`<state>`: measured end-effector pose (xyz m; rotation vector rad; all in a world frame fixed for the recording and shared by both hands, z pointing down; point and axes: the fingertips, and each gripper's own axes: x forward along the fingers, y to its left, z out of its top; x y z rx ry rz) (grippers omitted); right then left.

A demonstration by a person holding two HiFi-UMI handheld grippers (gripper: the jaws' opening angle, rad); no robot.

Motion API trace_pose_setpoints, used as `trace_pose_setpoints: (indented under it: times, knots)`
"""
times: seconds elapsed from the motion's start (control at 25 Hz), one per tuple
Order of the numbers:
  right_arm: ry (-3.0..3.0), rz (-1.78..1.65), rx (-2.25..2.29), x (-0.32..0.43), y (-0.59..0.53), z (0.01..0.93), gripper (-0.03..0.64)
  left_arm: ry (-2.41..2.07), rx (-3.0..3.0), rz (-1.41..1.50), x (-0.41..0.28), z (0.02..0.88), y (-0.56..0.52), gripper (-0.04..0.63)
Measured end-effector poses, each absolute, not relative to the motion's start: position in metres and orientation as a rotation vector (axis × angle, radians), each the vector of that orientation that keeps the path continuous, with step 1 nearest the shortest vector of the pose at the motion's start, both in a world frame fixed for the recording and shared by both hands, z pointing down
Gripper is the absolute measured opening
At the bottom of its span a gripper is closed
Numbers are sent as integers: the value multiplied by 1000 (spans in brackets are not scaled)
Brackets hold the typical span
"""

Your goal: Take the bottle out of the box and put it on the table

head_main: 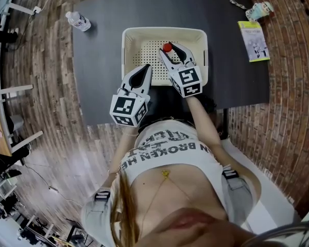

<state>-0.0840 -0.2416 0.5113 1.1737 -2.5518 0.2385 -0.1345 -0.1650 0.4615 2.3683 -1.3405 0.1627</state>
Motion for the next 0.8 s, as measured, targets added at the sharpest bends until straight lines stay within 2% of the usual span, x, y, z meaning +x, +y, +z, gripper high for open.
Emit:
trace_pose_setpoints:
  times: [0.8]
  knots:
    - [-2566,232,1175,-83,-239,512,155,-1359,2357,164,-139,462,-156,5]
